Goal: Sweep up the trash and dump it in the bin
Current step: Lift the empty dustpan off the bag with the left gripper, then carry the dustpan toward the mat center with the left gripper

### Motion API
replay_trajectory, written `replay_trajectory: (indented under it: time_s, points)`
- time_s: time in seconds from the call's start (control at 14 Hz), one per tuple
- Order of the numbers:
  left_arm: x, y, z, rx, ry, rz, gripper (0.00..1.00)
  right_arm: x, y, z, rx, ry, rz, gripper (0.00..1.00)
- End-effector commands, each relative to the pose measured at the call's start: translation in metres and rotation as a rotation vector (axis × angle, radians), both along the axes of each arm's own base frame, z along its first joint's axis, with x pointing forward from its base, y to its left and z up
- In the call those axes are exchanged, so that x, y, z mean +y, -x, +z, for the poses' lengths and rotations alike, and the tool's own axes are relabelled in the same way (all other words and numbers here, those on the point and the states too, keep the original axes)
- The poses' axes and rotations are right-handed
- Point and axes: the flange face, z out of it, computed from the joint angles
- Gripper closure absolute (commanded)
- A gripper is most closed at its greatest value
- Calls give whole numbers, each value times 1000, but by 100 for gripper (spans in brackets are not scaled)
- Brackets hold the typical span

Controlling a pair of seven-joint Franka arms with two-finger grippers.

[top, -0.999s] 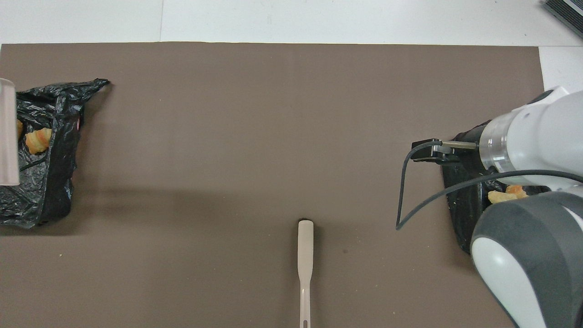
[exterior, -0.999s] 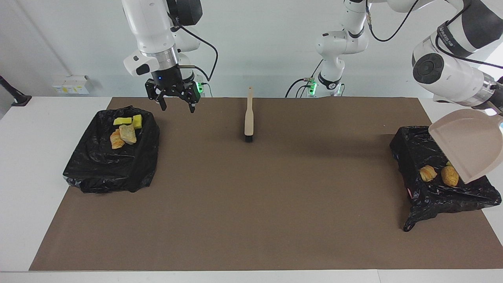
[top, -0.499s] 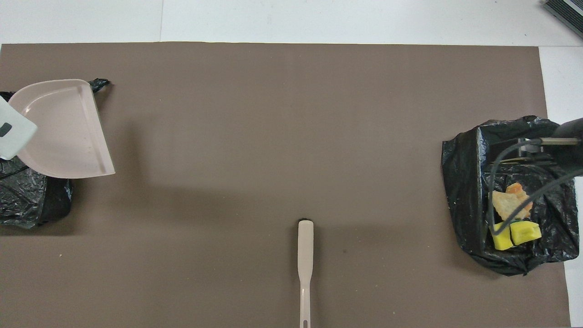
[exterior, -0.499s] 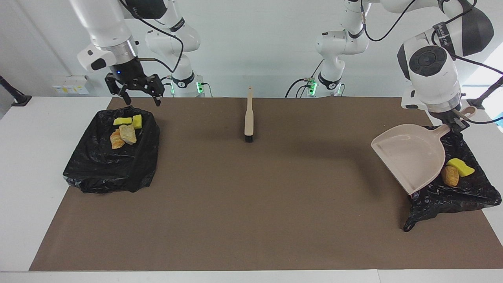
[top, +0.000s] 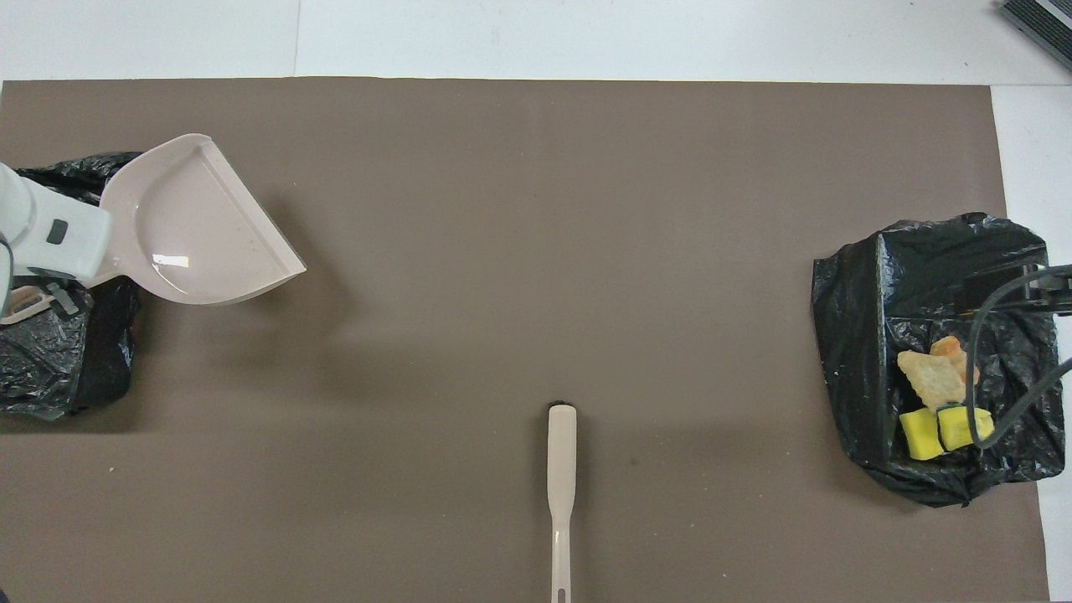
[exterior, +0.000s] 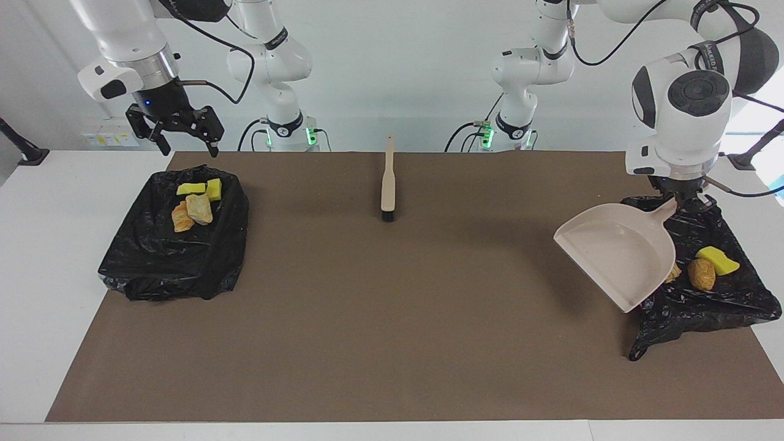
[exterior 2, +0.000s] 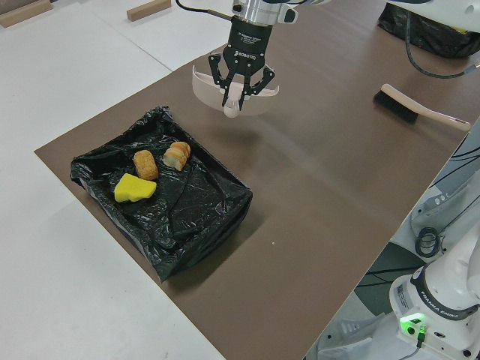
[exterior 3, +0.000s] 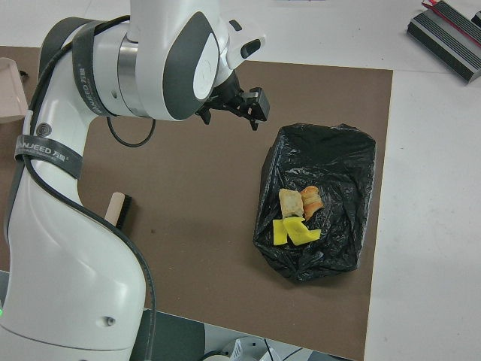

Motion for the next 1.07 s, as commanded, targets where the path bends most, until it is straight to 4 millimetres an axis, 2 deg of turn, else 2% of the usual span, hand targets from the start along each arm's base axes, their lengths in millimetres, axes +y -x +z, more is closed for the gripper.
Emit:
replay_trajectory:
  time_s: [0.0,0.14,0.29,0.43,0.64,0.78,0.86,0.93,1.0]
  points:
    - [-39,7,-18,-41,47,163,100,-3,10,10,49,3,19,0]
    - [-70,10,-41,-25,74,270,100,0,13,13,61,1,14,0]
    - [-111,16,-49,-46,104,416,100,-2,14,13,52,-24,4,0]
    - [-154,24,-50,-51,120,442,100,0,16,11,52,-31,-6,0]
    - [-223,32,-77,-40,110,473,100,10,15,13,47,-36,13,0]
    - [-264,33,-76,-28,150,526,100,15,16,13,50,-35,28,0]
    - [-284,40,-75,-11,172,525,100,16,17,13,55,-34,31,0]
    - [-306,45,-76,-19,171,553,100,15,17,12,60,-26,31,0]
    - [-329,41,-73,-38,173,586,100,10,17,12,56,-33,24,0]
